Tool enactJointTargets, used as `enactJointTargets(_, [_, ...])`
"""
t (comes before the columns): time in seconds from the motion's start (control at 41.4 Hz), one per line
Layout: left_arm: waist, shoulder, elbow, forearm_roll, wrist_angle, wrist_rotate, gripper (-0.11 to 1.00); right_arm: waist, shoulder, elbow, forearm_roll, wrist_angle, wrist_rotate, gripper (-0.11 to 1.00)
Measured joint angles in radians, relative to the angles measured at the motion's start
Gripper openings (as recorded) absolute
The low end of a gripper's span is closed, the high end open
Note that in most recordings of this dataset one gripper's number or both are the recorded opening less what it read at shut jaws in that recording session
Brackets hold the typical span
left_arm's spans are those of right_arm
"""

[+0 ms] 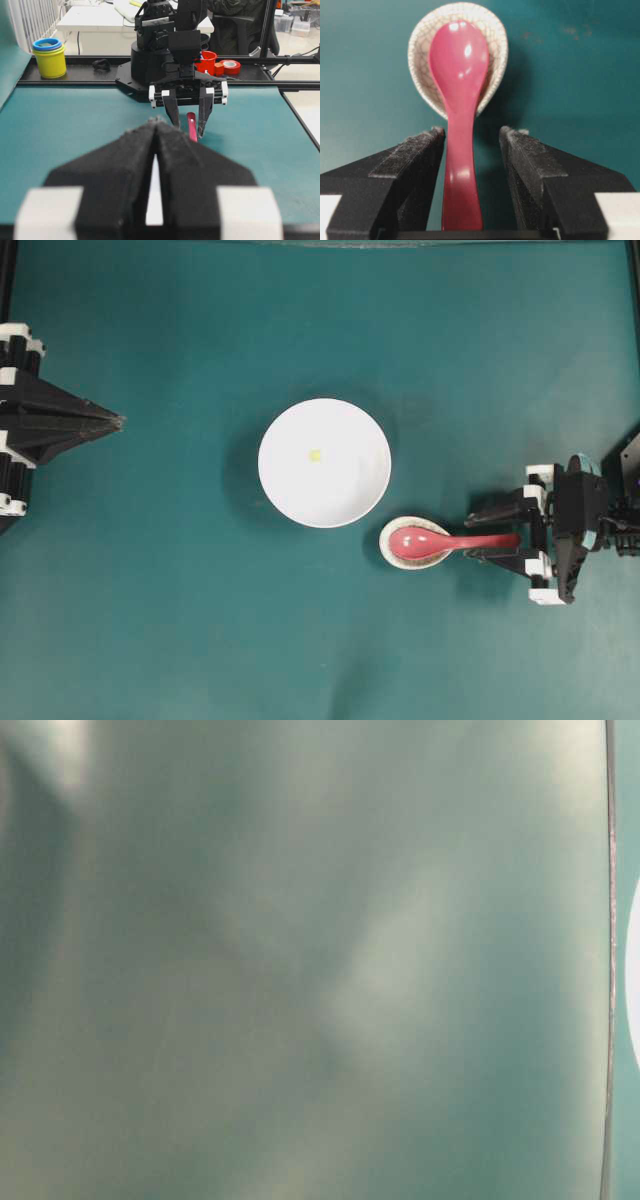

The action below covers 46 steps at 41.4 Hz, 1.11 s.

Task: Scoop the yellow hexagonal prism block from the bowl with a spoon using the right arm.
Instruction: 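Close the right gripper on the pink spoon handle, then lift the spoon off the rest and carry it over the bowl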

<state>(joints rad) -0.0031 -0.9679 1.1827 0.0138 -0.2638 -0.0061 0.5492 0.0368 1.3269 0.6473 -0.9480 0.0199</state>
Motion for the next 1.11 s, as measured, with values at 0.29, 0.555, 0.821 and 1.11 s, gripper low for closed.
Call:
enactJointTargets(0.29, [0.000,0.000,0.000,0.002,0.008,0.000,0.00,0.000,0.000,0.000,-0.002,0.012,-0.035,0.55])
enactJointTargets(0.555, [0.006,0.003,0.000,0.000,0.008,0.000,0.00,0.000,-0.002,-0.002,0.000,0.008,-0.044,0.55])
enactJointTargets(0.821, [0.006,0.005,0.000,0.000,0.009,0.000,0.00,0.000,-0.002,-0.008,0.000,-0.003,-0.057,0.55])
enactJointTargets(1.11, [0.006,0.005,0.000,0.000,0.009,0.000,0.00,0.000,0.000,-0.017,0.000,-0.003,-0.071,0.53])
